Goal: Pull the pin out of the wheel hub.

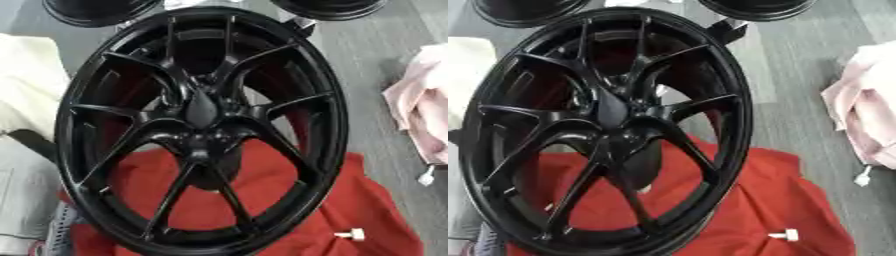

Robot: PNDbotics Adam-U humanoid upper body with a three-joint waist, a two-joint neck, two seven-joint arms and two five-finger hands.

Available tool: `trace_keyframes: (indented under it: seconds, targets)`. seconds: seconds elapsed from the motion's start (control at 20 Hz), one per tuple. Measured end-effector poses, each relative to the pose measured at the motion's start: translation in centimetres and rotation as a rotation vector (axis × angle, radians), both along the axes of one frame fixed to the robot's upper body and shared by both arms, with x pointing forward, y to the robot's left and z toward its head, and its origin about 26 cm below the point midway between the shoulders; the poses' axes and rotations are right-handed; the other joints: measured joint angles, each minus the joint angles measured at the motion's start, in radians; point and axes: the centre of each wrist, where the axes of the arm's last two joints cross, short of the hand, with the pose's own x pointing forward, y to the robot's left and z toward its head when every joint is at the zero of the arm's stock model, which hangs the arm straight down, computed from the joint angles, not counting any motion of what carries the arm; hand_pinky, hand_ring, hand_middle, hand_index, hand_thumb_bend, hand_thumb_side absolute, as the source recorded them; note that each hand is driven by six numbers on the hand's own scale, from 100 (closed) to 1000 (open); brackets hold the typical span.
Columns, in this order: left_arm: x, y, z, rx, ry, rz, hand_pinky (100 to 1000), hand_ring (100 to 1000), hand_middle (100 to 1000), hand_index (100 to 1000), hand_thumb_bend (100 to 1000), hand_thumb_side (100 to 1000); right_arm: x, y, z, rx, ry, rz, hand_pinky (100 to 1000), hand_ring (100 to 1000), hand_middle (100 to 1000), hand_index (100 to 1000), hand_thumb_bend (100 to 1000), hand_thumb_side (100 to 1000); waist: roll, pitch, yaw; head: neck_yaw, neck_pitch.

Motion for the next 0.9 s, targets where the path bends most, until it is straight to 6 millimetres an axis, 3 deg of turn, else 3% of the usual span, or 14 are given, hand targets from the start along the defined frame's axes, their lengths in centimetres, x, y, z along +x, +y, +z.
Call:
trace_keyframes:
  seconds: [0.15, 0.3, 0.4, 0.55, 0.9]
  targets:
    - [0.0, 0.0, 0.1, -0.014, -0.005, -0.003, 903, 878, 817, 911, 346, 570, 0.0, 0.0, 0.0, 0.000, 0.000, 0.000, 800, 715, 625, 683, 100, 709, 0.000, 0.000, 0.001, 0.000, 0.000]
    - [-0.1, -0.1, 0.6, -0.042, -0.037, -0.009, 890, 853, 785, 896, 194, 572, 0.0, 0.0, 0.0, 0.000, -0.001, 0.000, 800, 716, 626, 683, 100, 705, 0.000, 0.000, 0.002, -0.001, 0.000]
    - [-0.2, -0.4, 1.3, -0.074, -0.092, -0.024, 868, 823, 757, 877, 100, 633, 0.0, 0.1, 0.1, -0.001, -0.003, 0.002, 800, 716, 626, 683, 100, 699, -0.001, 0.000, 0.004, -0.002, 0.000]
    - [-0.5, -1.4, 2.7, -0.137, -0.214, -0.056, 850, 796, 734, 870, 100, 740, -0.1, 0.2, 0.2, -0.002, -0.006, 0.005, 800, 717, 627, 684, 100, 687, -0.002, -0.001, 0.007, -0.004, 0.001]
    - [-2.5, -5.3, 6.0, -0.277, -0.571, -0.221, 817, 746, 699, 860, 100, 750, -0.4, 0.4, 0.9, -0.022, -0.030, 0.009, 801, 719, 629, 687, 100, 656, -0.009, -0.004, 0.007, -0.004, 0.002]
